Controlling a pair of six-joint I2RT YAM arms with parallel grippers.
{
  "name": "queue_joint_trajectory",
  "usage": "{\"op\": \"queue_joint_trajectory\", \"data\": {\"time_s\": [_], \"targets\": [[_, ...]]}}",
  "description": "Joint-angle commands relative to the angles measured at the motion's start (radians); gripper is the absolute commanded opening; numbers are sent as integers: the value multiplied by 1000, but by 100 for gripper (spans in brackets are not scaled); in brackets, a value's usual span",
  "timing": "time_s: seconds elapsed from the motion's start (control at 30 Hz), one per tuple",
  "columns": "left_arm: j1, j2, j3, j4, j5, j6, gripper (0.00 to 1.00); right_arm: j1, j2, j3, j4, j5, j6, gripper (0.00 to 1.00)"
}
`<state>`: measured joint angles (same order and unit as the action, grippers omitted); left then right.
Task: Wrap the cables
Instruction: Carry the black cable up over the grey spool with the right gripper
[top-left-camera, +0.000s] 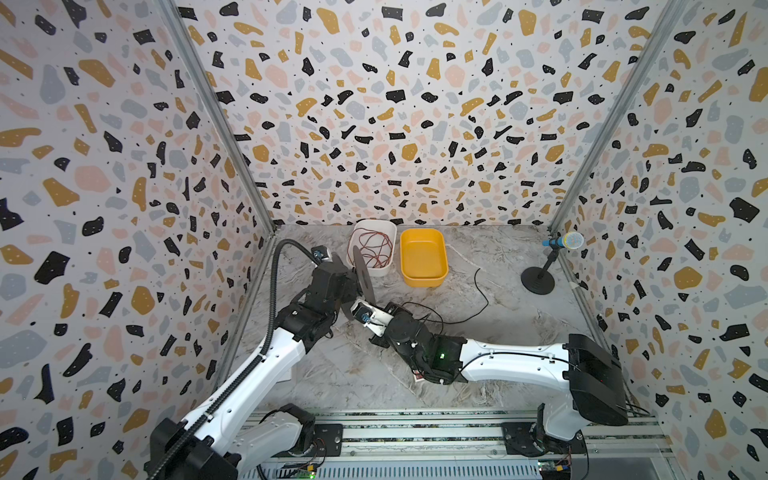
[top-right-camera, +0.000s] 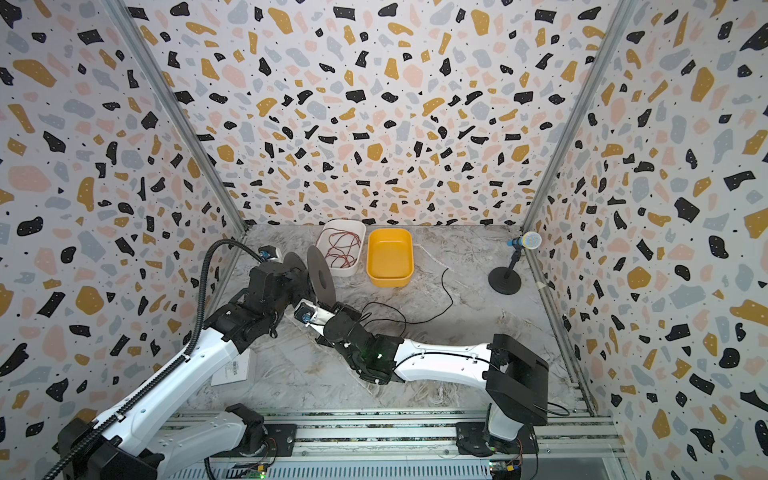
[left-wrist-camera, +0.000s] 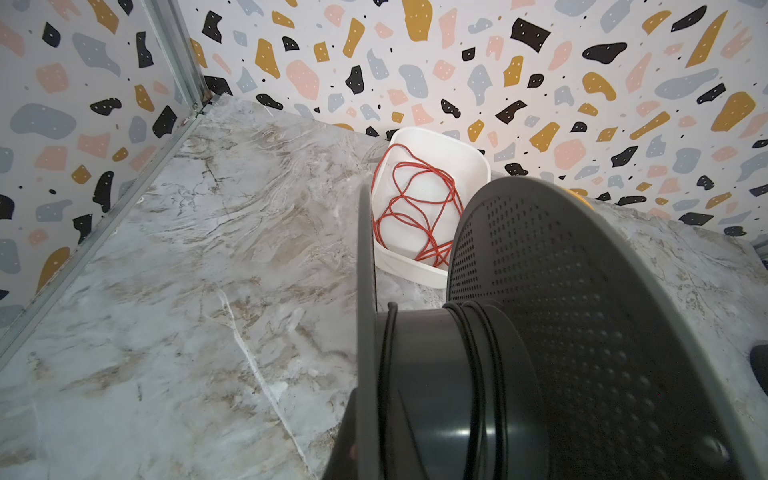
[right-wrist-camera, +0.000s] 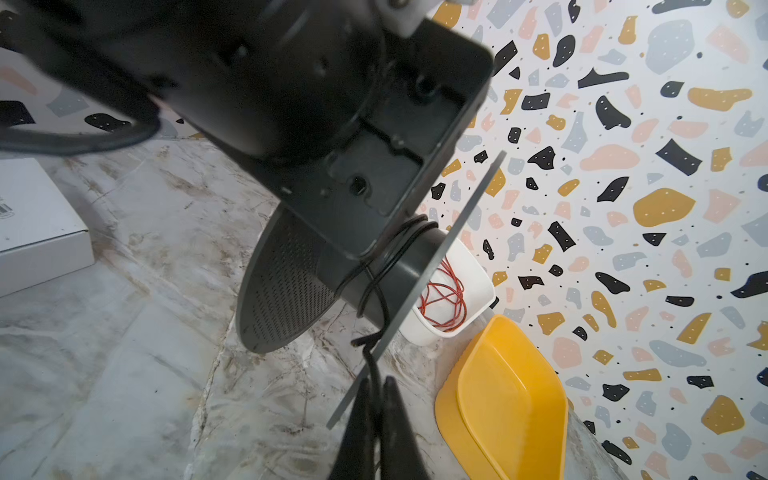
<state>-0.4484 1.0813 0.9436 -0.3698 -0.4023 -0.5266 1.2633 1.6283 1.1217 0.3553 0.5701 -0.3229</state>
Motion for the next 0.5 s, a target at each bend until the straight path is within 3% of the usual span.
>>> {"op": "queue_joint_trajectory", "data": {"time_s": [0.0,0.2,0.47], "targets": [[5,8,29,-4,-32,72,0,-26,-54,97,53,42,24,0],[4,5,61,-46,-33,118,0,-83,-40,147,29,8,26,0],[5,11,90,-102,47,241,0,-202,20,274,-97,-128,70,2]]}}
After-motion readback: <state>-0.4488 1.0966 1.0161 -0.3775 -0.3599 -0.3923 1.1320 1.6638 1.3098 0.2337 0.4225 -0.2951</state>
